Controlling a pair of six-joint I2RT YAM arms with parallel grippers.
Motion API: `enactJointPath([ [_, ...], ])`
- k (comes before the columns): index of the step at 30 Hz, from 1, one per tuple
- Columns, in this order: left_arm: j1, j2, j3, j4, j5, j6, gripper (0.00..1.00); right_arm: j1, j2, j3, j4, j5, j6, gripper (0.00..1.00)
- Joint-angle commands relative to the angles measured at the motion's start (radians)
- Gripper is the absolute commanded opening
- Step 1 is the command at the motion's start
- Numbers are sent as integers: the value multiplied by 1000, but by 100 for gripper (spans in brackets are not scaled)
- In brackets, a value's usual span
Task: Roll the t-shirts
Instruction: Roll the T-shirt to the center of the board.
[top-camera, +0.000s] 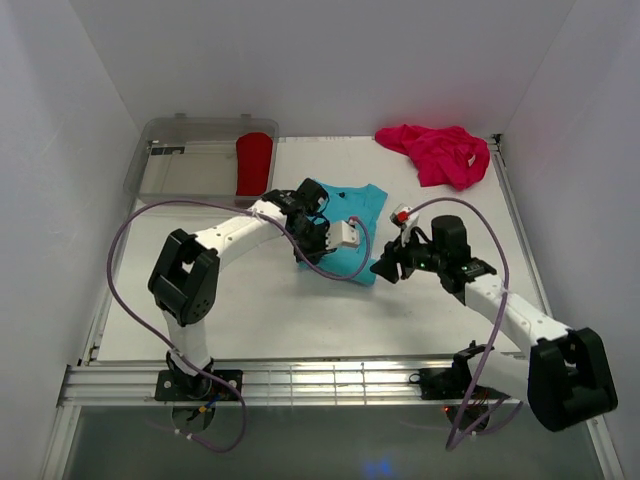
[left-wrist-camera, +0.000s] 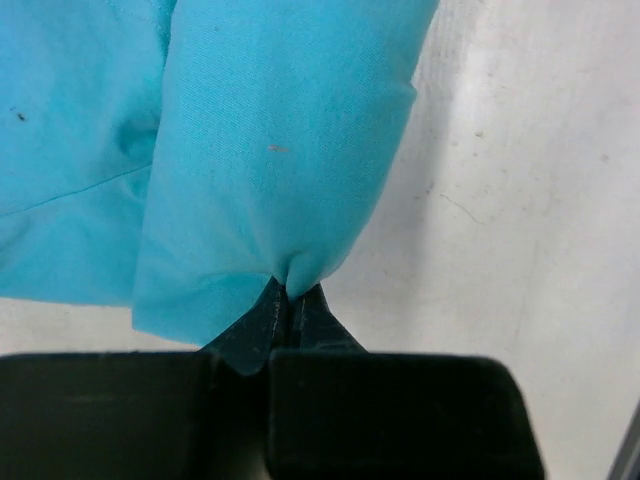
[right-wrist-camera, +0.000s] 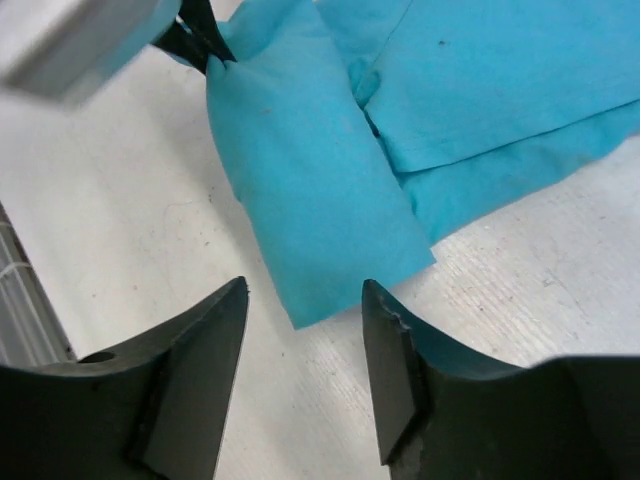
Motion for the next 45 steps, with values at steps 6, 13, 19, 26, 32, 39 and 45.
enactJointPath([
  [6,54,73,119,-396,309,174,0,92,-275,-222,226,45,-329,66],
  [13,72,119,152,-406,343,157,0,337,-254,-255,214,333,-553,70],
  [19,87,122,156,-403,345,152,0,376,-193,-272,242,329,-665,72],
  [26,95,126,159,-392,340,148,0,411,-58,-235,226,356,-733,73],
  [32,100,128,162,-389,336,149,0,413,25,-223,327,396,-733,73],
  [39,104,125,151,-390,331,151,0,411,100,-164,321,364,-719,28],
  [45,112,79,102,-404,311,171,3,399,-4,-147,177,260,-688,8],
])
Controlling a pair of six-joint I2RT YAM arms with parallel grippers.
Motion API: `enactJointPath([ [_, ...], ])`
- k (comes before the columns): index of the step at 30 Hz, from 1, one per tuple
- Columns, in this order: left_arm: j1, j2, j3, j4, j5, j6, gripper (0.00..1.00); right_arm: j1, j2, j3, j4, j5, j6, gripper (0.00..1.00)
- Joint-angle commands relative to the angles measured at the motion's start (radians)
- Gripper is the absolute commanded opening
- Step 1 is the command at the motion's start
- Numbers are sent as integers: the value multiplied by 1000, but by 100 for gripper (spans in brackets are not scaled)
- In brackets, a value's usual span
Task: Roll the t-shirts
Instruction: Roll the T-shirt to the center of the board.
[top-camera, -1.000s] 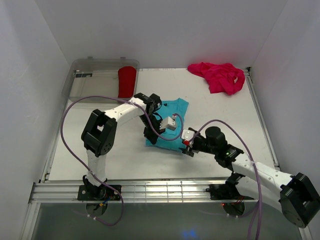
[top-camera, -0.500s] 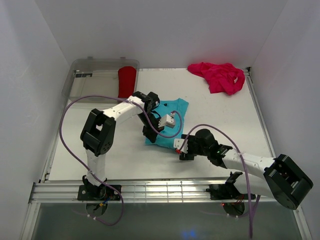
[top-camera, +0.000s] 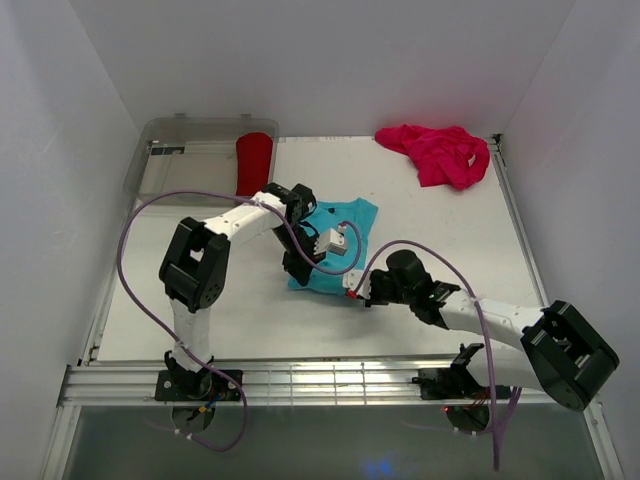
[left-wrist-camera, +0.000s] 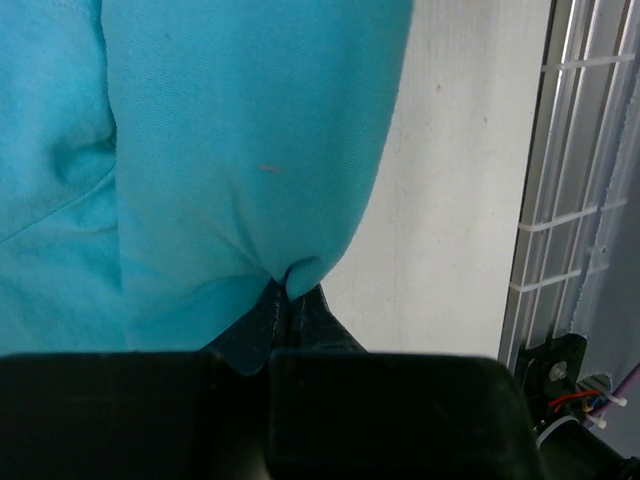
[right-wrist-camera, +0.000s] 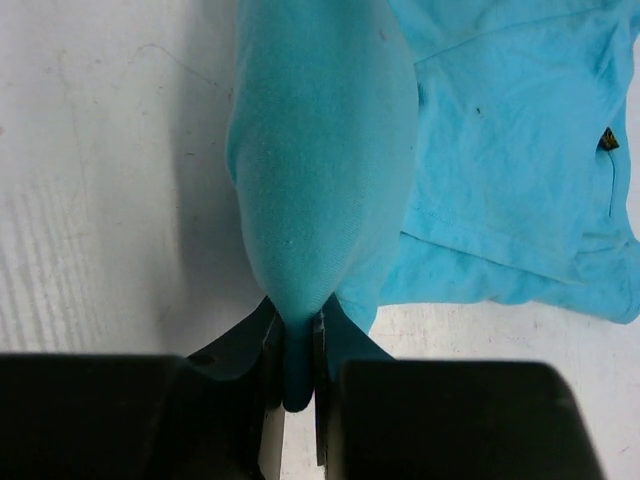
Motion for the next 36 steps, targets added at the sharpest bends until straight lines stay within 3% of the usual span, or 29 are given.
enactJointPath([
  [1,7,-72,-38,-16,24,33,3,-11,-71,60,-93,-120,17,8],
  [5,7,-117,-55,-68,71,44,5,-32,-104,117,-303,-260,52,8],
  [9,8,-135,-61,-91,76,44,8,-125,-106,111,-323,-372,95,8],
  [15,66,-111,8,-25,99,-36,46,-175,38,158,-331,-409,153,8],
  [17,88,-129,15,-10,104,-45,51,-196,90,183,-342,-424,185,8],
  [24,111,-202,-50,59,90,-102,56,-248,124,206,-336,-398,253,8],
  [25,111,-216,-101,85,93,-119,63,-250,126,206,-331,-410,256,8],
  [27,109,-261,-158,154,113,-169,66,-255,135,207,-317,-421,274,8],
  [28,109,-275,-208,177,129,-195,91,-256,148,209,-313,-430,277,8],
  [30,100,-298,-234,225,128,-272,98,-264,167,222,-314,-435,291,8],
  [36,97,-347,-323,414,-68,-373,98,-284,198,238,-308,-442,316,8],
])
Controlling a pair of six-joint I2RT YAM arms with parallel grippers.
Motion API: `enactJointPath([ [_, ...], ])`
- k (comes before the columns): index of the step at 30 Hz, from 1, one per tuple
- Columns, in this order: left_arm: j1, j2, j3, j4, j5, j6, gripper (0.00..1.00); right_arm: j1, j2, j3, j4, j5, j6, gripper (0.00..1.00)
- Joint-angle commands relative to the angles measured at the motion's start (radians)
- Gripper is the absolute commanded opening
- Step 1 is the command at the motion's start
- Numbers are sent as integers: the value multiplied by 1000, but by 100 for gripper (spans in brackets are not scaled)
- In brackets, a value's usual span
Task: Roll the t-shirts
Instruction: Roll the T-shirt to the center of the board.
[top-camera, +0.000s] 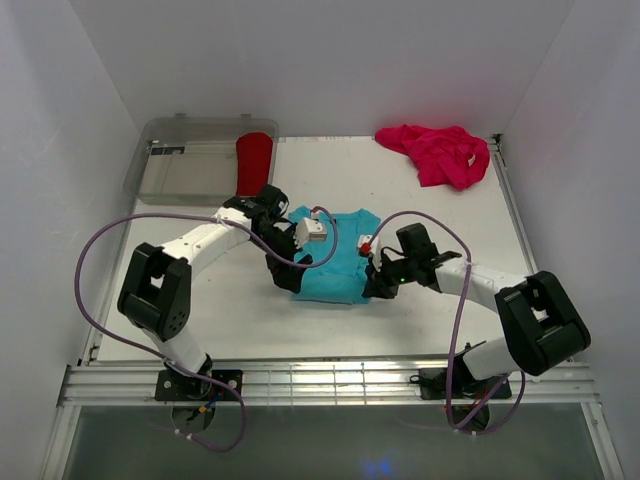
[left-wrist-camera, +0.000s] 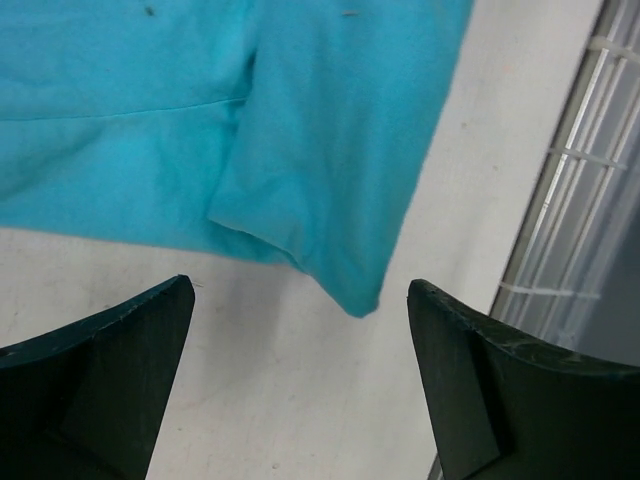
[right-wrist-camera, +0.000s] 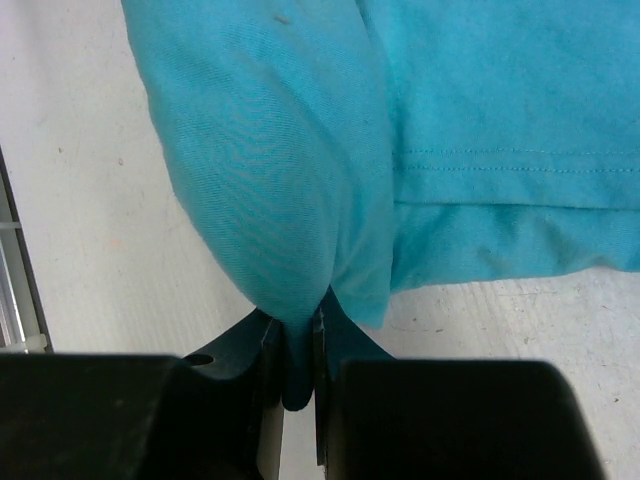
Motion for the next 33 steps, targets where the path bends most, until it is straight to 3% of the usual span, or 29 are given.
enactJointPath([
  [1,-2,-71,-69,197,-103,-92,98,-15,15,40,24,-19,34,8],
  [8,-15,-56,-143,304,-57,-152,98,-39,60,69,15,-26,71,9],
  [11,-12,-21,-103,314,-57,-189,88,-39,69,78,18,-4,73,14],
  [15,-3,-17,-101,283,52,-191,39,-39,69,87,25,13,79,31],
  [16,-3,-16,-110,274,75,-189,8,-39,72,92,25,31,88,36],
  [17,-3,-16,-115,266,72,-194,0,-41,74,97,25,42,99,41],
  [24,21,0,-104,275,-9,-221,0,-93,-1,100,16,157,186,45],
  [29,47,33,-90,298,-26,-212,0,-133,-12,92,-34,353,243,44],
  [33,46,64,-67,312,-29,-223,0,-138,-70,83,-45,375,297,44],
])
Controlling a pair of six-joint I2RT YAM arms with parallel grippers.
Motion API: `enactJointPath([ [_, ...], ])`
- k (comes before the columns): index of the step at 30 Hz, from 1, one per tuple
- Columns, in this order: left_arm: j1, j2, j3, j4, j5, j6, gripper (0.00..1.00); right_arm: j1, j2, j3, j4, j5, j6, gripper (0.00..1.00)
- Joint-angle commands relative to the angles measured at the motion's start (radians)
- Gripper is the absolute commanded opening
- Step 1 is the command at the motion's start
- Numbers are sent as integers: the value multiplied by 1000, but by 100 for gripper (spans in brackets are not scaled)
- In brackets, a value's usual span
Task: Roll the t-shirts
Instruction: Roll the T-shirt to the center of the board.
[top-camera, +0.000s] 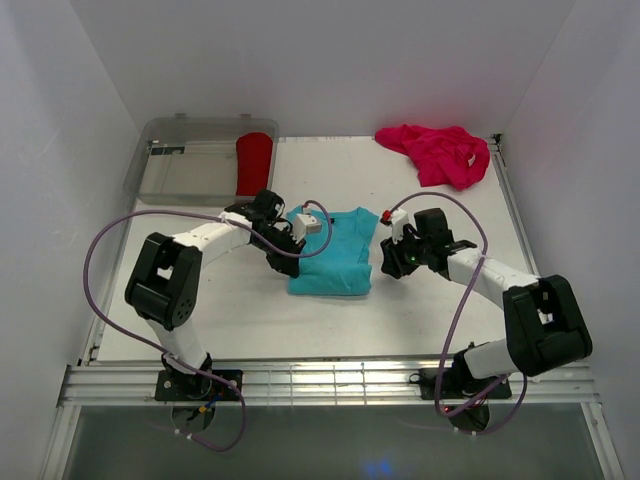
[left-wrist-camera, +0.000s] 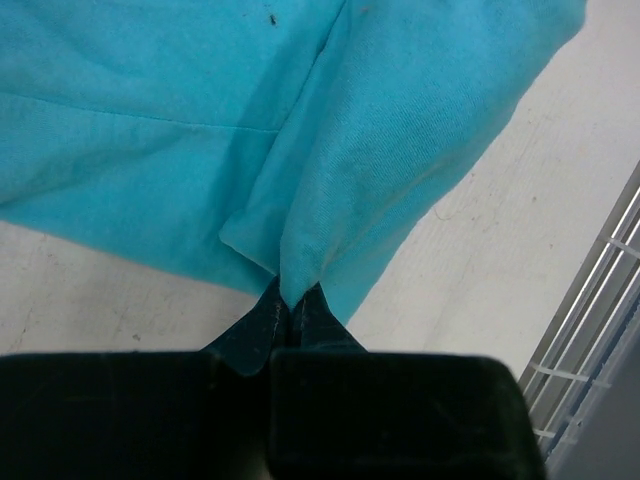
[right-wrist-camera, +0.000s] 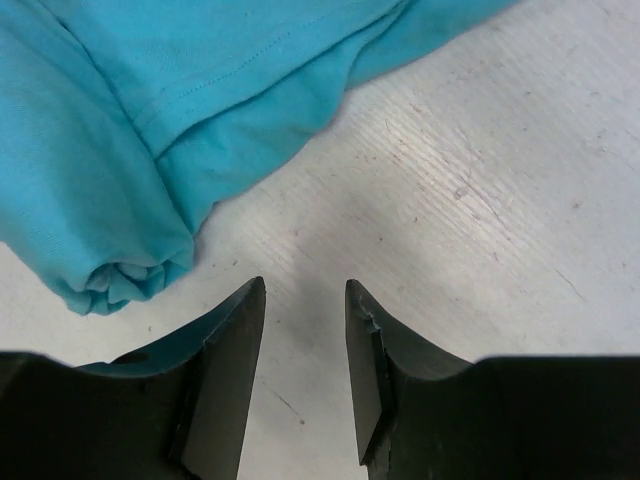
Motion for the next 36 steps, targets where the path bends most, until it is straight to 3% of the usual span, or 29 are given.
enactJointPath([
  [1,4,12,47,30,-5,-16,0,-2,-80,2,-24,81,76,44],
  [7,3,16,64,45,-34,-69,0,6,-224,-29,-37,46,155,43],
  [9,4,6,62,48,-31,-101,1,24,-262,-35,-38,37,186,36],
  [12,4,-11,35,55,-29,-115,1,107,-305,-61,-18,11,208,29],
  [17,3,-24,3,67,-49,-118,2,233,-353,-136,159,-52,255,23],
  [25,4,-57,-26,84,-67,-125,4,404,-264,-159,301,81,286,12],
  [36,3,-30,24,53,-81,-107,11,394,-75,-78,357,123,286,9],
])
